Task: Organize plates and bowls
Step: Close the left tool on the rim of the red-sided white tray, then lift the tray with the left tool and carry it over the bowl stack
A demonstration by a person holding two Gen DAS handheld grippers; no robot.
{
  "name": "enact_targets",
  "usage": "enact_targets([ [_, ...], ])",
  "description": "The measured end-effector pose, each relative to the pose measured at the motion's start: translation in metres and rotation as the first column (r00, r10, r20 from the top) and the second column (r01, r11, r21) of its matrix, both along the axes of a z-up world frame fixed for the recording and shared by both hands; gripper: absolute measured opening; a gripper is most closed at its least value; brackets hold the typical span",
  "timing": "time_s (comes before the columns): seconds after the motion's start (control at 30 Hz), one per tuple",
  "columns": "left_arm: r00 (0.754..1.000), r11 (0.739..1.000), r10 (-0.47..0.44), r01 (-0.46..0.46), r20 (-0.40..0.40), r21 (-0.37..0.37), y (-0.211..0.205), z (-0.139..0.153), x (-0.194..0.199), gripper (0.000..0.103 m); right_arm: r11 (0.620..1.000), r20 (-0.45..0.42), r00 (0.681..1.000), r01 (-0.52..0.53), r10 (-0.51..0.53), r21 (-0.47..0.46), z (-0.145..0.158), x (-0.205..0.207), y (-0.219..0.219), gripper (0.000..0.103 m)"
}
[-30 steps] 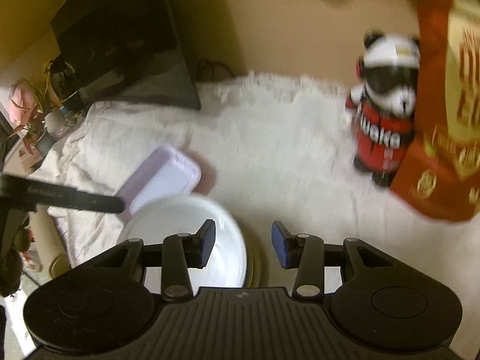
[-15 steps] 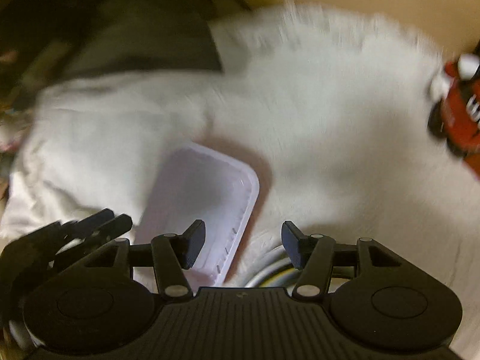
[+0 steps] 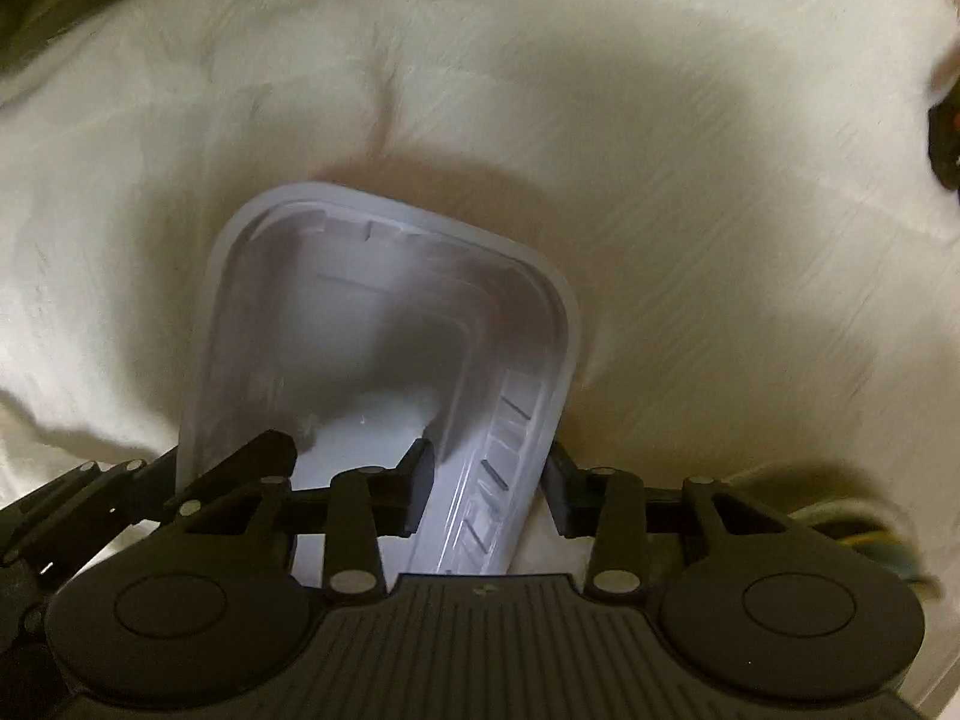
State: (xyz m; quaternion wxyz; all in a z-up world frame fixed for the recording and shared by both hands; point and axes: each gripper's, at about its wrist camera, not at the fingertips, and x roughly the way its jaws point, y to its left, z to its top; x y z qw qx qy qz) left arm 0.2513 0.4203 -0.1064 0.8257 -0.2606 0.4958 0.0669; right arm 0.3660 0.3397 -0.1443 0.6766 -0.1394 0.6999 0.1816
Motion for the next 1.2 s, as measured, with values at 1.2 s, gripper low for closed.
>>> enact_targets([
  [1.2, 0.996, 0.996, 0.084, -0.083, 0.042, -0.021, 0.006, 0.007, -0.094, 0.022, 0.916, 0.277, 0.956, -0.195, 0.098, 0.351, 0.025, -0.141, -0.04, 0.034],
])
